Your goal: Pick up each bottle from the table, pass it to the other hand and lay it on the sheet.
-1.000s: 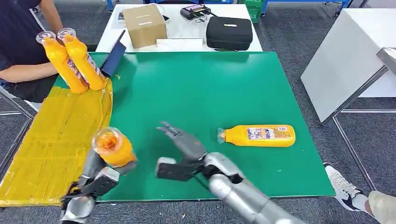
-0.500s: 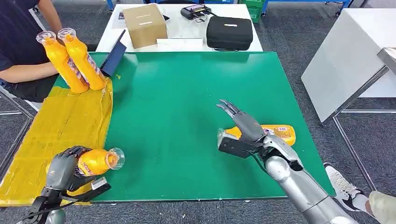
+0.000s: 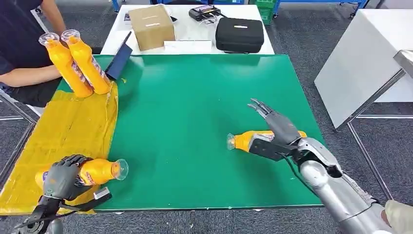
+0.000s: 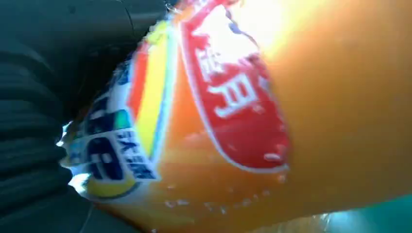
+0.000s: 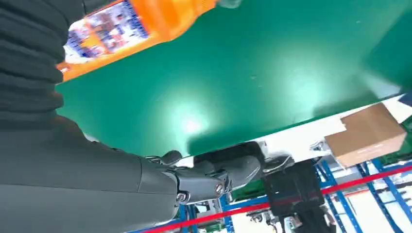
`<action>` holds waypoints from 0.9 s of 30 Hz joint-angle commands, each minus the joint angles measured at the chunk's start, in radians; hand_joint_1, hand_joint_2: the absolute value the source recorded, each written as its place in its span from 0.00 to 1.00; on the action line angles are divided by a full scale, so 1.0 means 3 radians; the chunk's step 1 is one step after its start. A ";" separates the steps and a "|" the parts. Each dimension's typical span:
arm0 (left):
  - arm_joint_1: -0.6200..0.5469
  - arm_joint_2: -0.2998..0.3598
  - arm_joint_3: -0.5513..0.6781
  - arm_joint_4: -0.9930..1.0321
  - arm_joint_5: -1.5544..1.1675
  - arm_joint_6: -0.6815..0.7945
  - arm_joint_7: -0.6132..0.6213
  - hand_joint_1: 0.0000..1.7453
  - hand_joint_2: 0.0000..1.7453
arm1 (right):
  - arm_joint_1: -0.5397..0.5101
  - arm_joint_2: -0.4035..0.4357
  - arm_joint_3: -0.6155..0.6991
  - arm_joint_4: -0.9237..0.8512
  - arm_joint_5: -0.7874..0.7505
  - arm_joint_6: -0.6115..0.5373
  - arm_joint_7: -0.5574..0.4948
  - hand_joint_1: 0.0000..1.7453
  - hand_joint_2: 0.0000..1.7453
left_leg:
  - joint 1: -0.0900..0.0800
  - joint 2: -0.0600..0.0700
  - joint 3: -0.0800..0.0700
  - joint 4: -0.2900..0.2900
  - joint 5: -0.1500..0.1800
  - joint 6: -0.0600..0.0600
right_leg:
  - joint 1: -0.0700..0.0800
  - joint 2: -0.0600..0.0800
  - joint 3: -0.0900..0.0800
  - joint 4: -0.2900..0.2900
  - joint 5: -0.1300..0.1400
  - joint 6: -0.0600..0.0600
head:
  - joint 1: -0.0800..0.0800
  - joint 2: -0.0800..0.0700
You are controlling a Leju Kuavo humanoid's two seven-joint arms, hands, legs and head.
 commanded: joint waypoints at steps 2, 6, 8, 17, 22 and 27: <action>-0.0525 0.0469 -0.0958 0.1603 -0.0636 -0.0381 0.0594 0.00 0.00 | -0.0187 -0.0351 -0.0128 0.0187 0.0215 0.0311 0.0152 0.00 1.00 | -0.0004 -0.0015 0.0026 -0.0008 0.0000 -0.0005 | -0.0010 0.0003 0.0027 -0.0002 -0.0005 -0.0005 | 0.0000 0.0000; -0.0550 0.0440 -0.0940 0.1655 -0.0640 -0.0260 0.0637 0.00 0.00 | -0.0281 -0.0317 -0.0023 0.0428 0.0305 0.0336 0.0177 0.00 1.00 | -0.0004 -0.0007 0.0035 -0.0010 0.0004 -0.0011 | -0.0008 0.0019 0.0030 0.0005 0.0001 -0.0004 | -0.0001 0.0000; -0.0555 0.0437 -0.0940 0.1649 -0.0640 -0.0264 0.0640 0.00 0.00 | -0.0277 -0.0310 -0.0001 0.0441 0.0338 0.0318 0.0183 0.00 1.00 | -0.0004 -0.0010 0.0036 -0.0010 0.0006 -0.0011 | -0.0010 0.0017 0.0032 0.0005 0.0000 -0.0004 | -0.0003 0.0000; -0.0478 0.0116 -0.0387 0.1202 -0.0002 -0.0313 0.0154 0.00 0.00 | -0.0165 -0.0078 0.0190 0.0786 0.1282 -0.0084 0.0524 0.00 1.00 | -0.0009 -0.0030 0.0037 -0.0011 0.0010 -0.0007 | -0.0015 -0.0006 0.0040 0.0002 -0.0002 -0.0005 | -0.0001 0.0000; -0.0528 -0.0117 -0.0124 0.0841 0.0810 -0.0552 -0.0307 0.00 0.00 | -0.0097 0.0029 0.0055 0.1135 0.1635 -0.0104 0.0581 0.00 1.00 | -0.0009 -0.0039 0.0029 -0.0007 0.0013 -0.0005 | -0.0014 -0.0023 0.0033 0.0004 -0.0003 -0.0002 | -0.0001 0.0000; -0.0569 -0.0154 -0.0065 0.0766 0.1108 -0.0718 -0.0477 0.00 0.00 | -0.0117 0.0009 -0.0046 0.1358 0.1731 -0.0059 0.0604 0.00 1.00 | -0.0008 -0.0039 0.0021 -0.0004 0.0013 -0.0001 | -0.0013 -0.0018 0.0027 0.0006 -0.0004 -0.0002 | 0.0000 0.0000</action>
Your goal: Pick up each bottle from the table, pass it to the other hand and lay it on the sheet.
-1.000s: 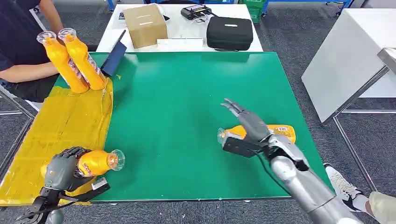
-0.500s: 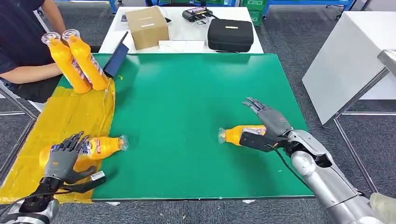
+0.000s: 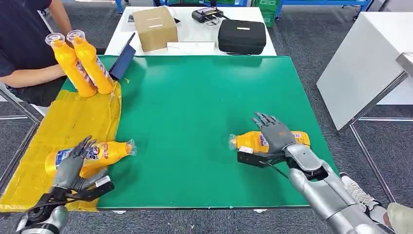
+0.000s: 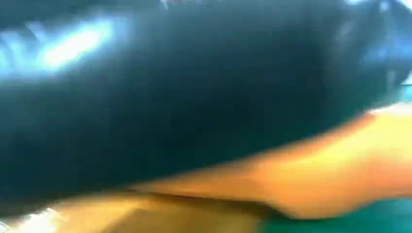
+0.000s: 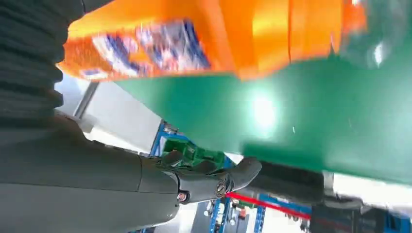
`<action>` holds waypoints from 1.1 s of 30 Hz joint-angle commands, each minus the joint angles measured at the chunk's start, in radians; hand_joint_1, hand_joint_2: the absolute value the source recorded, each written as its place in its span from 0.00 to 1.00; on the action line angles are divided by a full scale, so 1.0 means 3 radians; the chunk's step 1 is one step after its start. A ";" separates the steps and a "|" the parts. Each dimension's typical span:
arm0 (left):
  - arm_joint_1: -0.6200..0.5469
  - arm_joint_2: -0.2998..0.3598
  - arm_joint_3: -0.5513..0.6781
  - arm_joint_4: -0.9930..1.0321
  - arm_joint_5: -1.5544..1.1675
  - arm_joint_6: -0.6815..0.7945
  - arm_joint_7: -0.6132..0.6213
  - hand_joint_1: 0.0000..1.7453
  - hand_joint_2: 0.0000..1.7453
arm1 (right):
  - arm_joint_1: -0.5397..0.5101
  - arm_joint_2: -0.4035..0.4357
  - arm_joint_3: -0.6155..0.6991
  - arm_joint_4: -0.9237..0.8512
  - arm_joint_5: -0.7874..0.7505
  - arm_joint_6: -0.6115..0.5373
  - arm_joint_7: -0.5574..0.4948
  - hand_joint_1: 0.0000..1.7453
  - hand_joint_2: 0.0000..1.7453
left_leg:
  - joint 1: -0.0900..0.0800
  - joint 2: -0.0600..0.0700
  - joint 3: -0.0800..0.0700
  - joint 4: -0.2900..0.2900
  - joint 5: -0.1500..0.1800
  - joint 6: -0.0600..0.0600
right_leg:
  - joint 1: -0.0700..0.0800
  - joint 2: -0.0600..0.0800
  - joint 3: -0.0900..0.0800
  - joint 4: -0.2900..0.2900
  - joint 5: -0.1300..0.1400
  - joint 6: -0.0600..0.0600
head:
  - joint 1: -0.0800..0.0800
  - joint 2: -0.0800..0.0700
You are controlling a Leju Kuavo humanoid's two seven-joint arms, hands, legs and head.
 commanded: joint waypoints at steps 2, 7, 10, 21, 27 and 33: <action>-0.0051 -0.0309 0.0260 -0.0160 0.0384 -0.0273 -0.0224 0.00 0.00 | -0.0091 0.0136 -0.0099 0.0823 0.0147 0.0041 0.0034 0.00 1.00 | 0.0002 0.0000 0.0006 -0.0002 -0.0005 -0.0003 | 0.0000 0.0018 0.0007 -0.0005 -0.0001 -0.0004 | -0.0003 0.0000; -0.0147 -0.0330 0.0212 -0.0032 0.0441 -0.0281 -0.0273 0.00 0.00 | -0.0121 0.0081 -0.0186 0.1122 0.0178 0.0102 0.0028 0.00 1.00 | 0.0002 -0.0007 0.0000 0.0001 -0.0005 -0.0004 | 0.0001 0.0012 0.0001 -0.0004 -0.0003 -0.0005 | -0.0001 0.0000; -0.0101 -0.0316 0.0228 -0.0085 0.0487 -0.0282 -0.0277 0.00 0.00 | -0.0110 0.0023 -0.0264 0.1051 0.0186 0.0056 0.0045 0.00 1.00 | 0.0001 -0.0003 -0.0001 0.0001 -0.0006 -0.0003 | 0.0000 0.0016 -0.0002 -0.0002 -0.0004 -0.0004 | -0.0003 0.0000; 0.0077 -0.0311 0.0308 -0.0261 0.0559 -0.0362 -0.0299 0.00 0.00 | -0.0040 -0.0168 -0.0630 0.0666 0.0110 0.0153 0.0059 0.00 1.00 | -0.0001 0.0007 -0.0008 0.0004 -0.0008 -0.0003 | -0.0001 0.0021 -0.0010 0.0001 -0.0004 -0.0004 | -0.0001 0.0000; 0.0068 -0.0311 0.0305 -0.0253 0.0558 -0.0369 -0.0302 0.00 0.00 | -0.0041 -0.0145 -0.0627 0.0684 0.0118 0.0157 0.0062 0.00 1.00 | -0.0001 0.0008 -0.0013 0.0002 -0.0004 -0.0002 | 0.0000 0.0016 -0.0015 -0.0001 0.0000 -0.0003 | -0.0001 0.0000; -0.0086 -0.0333 0.0223 -0.0104 0.0622 -0.0417 -0.0378 0.00 0.00 | -0.0090 -0.0117 -0.0516 0.1143 0.0195 0.0347 -0.0057 0.00 1.00 | 0.0002 0.0004 -0.0008 0.0003 -0.0006 -0.0004 | 0.0003 0.0019 -0.0008 -0.0003 -0.0003 -0.0005 | -0.0003 0.0000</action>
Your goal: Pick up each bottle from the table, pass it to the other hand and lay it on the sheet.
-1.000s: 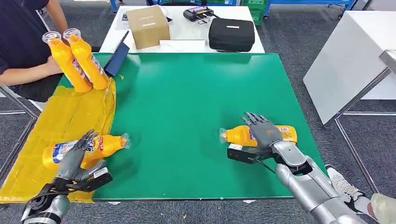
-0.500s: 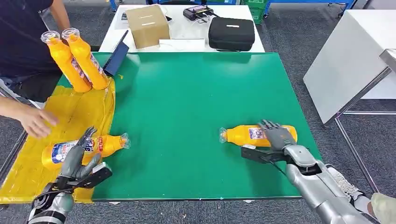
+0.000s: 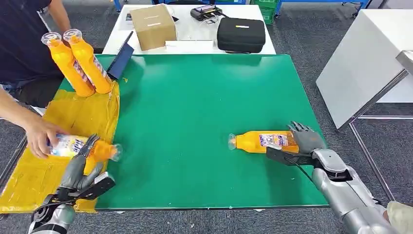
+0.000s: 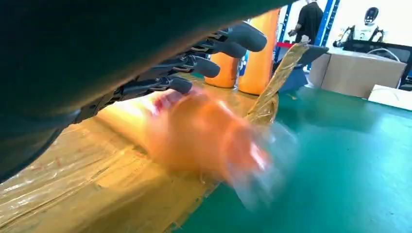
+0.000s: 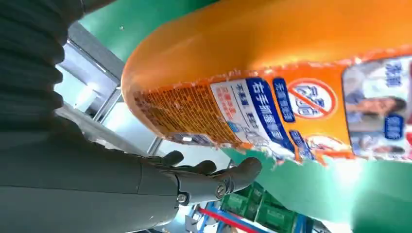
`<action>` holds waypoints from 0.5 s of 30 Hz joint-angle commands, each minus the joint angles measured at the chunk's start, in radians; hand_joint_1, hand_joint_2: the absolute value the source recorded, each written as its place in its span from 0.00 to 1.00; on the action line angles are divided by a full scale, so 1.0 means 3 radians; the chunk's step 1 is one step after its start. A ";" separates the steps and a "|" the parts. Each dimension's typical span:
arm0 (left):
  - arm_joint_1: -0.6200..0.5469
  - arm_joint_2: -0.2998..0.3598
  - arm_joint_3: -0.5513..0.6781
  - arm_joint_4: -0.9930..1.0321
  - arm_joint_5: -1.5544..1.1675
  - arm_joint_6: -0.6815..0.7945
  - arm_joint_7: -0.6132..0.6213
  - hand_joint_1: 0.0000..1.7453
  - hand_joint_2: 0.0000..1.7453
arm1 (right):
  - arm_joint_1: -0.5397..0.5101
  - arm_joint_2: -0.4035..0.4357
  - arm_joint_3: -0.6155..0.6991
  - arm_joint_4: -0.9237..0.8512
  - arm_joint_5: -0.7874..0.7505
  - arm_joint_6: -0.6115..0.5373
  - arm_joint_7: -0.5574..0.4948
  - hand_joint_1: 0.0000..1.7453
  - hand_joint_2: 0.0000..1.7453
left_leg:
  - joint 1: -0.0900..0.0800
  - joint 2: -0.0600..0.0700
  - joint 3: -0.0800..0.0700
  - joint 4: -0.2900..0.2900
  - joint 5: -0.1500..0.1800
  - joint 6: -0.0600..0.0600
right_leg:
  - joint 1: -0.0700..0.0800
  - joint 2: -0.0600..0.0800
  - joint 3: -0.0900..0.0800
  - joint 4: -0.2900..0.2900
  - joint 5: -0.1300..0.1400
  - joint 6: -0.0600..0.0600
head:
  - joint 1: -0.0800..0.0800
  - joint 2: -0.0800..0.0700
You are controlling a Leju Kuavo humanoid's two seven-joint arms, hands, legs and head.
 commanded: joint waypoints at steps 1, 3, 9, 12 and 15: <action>-0.0297 -0.0094 -0.0075 0.0296 0.0100 -0.0070 -0.0121 0.00 0.00 | -0.0144 0.0047 0.0153 0.0649 0.0005 0.0357 -0.0230 0.00 1.00 | 0.0003 -0.0008 0.0008 -0.0002 -0.0001 -0.0002 | 0.0002 0.0005 0.0011 -0.0004 -0.0002 -0.0003 | 0.0000 0.0000; -0.0451 -0.0098 -0.0168 0.0449 0.0160 -0.0051 -0.0192 0.00 0.00 | -0.0172 0.0053 0.0286 0.0948 -0.0075 0.0433 -0.0469 1.00 1.00 | 0.0005 -0.0015 0.0010 -0.0002 -0.0001 -0.0003 | 0.0003 0.0001 0.0014 -0.0006 -0.0003 -0.0004 | 0.0000 0.0000; -0.0632 -0.0116 -0.0354 0.0629 0.0212 0.0002 -0.0217 0.00 0.00 | -0.0180 0.0305 0.0484 0.1386 -0.0109 0.0263 -0.0578 1.00 1.00 | 0.0009 -0.0007 0.0025 -0.0006 -0.0001 -0.0003 | 0.0007 0.0005 0.0026 -0.0013 0.0000 -0.0005 | 0.0000 0.0000; -0.0636 -0.0107 -0.0402 0.0639 0.0230 0.0010 -0.0224 0.00 0.00 | -0.0223 0.0351 0.0557 0.1482 -0.0096 0.0256 -0.0579 1.00 1.00 | 0.0012 -0.0005 0.0035 -0.0008 -0.0002 -0.0006 | 0.0008 0.0015 0.0037 -0.0015 -0.0001 -0.0008 | 0.0003 0.0000; -0.0676 -0.0116 -0.0447 0.0689 0.0320 -0.0013 -0.0235 0.00 0.00 | -0.0218 0.0327 0.0652 0.1522 -0.0137 0.0280 -0.0621 1.00 1.00 | 0.0015 -0.0002 0.0050 -0.0009 -0.0004 -0.0008 | 0.0011 0.0018 0.0040 -0.0016 -0.0001 -0.0009 | 0.0001 0.0000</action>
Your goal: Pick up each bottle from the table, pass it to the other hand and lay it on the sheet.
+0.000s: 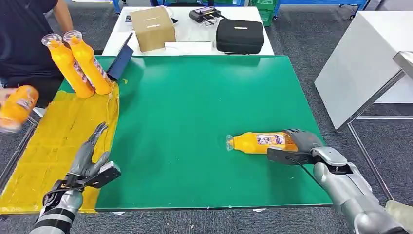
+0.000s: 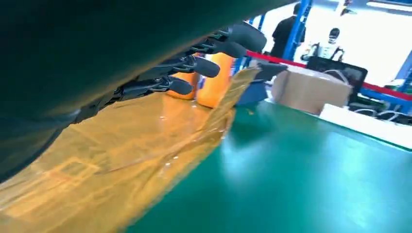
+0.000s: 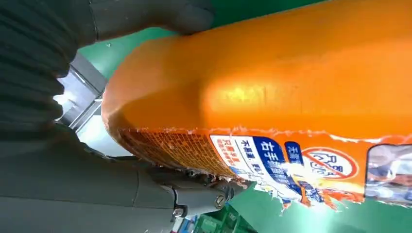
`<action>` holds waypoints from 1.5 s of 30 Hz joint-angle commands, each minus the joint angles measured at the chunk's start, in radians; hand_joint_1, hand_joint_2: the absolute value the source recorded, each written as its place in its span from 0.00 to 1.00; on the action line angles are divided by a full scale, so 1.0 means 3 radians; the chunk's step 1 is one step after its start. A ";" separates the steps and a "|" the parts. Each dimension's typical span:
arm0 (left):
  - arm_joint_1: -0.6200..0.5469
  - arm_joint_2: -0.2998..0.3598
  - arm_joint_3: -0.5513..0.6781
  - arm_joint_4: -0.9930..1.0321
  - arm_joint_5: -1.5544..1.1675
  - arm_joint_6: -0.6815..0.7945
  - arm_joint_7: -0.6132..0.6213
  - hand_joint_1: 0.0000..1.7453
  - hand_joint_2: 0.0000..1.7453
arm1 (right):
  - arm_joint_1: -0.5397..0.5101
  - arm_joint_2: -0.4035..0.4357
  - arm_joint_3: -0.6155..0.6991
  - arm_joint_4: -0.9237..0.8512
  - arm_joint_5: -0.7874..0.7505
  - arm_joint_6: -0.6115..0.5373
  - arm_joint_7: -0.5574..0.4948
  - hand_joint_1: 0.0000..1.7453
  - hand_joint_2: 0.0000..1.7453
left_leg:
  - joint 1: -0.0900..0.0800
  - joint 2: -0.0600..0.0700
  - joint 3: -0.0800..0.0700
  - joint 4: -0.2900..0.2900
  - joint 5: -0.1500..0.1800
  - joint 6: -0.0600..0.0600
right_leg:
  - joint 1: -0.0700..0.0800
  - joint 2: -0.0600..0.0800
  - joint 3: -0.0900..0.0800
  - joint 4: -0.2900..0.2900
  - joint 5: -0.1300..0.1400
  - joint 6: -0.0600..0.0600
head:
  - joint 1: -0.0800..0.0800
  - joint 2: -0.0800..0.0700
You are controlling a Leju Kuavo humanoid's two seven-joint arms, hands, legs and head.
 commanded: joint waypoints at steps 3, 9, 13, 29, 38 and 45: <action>-0.0301 -0.0082 -0.0245 0.0408 0.0219 -0.0112 -0.0051 0.00 0.00 | 0.0153 0.0162 0.0440 0.0666 -0.0067 0.0075 -0.0082 1.00 1.00 | 0.0013 -0.0002 0.0046 -0.0004 -0.0019 -0.0005 | 0.0008 0.0004 0.0024 -0.0011 -0.0018 -0.0021 | 0.0001 0.0000; -0.0301 -0.0080 -0.0247 0.0405 0.0232 -0.0125 -0.0050 0.00 0.00 | 0.0149 0.0162 0.0446 0.0659 -0.0073 0.0076 -0.0087 1.00 1.00 | 0.0014 0.0011 0.0067 -0.0006 -0.0025 -0.0013 | 0.0010 0.0013 0.0041 -0.0013 -0.0015 -0.0017 | 0.0000 0.0000; -0.0301 -0.0080 -0.0247 0.0405 0.0232 -0.0125 -0.0050 0.00 0.00 | 0.0149 0.0162 0.0446 0.0659 -0.0073 0.0076 -0.0087 1.00 1.00 | 0.0018 0.0001 0.0069 -0.0010 -0.0023 -0.0014 | 0.0011 0.0012 0.0045 -0.0017 -0.0014 -0.0019 | 0.0000 0.0000; -0.0301 -0.0080 -0.0247 0.0405 0.0232 -0.0125 -0.0050 0.00 0.00 | 0.0149 0.0162 0.0446 0.0659 -0.0073 0.0076 -0.0087 1.00 1.00 | 0.0018 0.0006 0.0076 -0.0008 -0.0026 -0.0014 | 0.0012 0.0014 0.0052 -0.0015 -0.0017 -0.0017 | 0.0000 0.0000; -0.0291 -0.0269 -0.0129 0.0123 0.1199 -0.1113 -0.0257 0.00 0.00 | 0.0184 0.0128 0.0332 0.0543 -0.0592 0.0283 -0.0296 1.00 1.00 | 0.0019 -0.0002 0.0072 -0.0006 -0.0025 -0.0013 | 0.0013 0.0007 0.0051 -0.0015 -0.0018 -0.0016 | 0.0000 0.0000; 0.0454 -0.0517 0.0121 -0.1200 0.2364 -0.1962 -0.0039 0.00 0.00 | 0.0686 0.0898 -0.0739 -0.0961 -0.2480 0.0086 -0.0347 1.00 1.00 | 0.0017 0.0041 0.0071 -0.0004 -0.0035 -0.0014 | 0.0016 0.0045 0.0078 -0.0009 -0.0010 -0.0019 | 0.0004 0.0000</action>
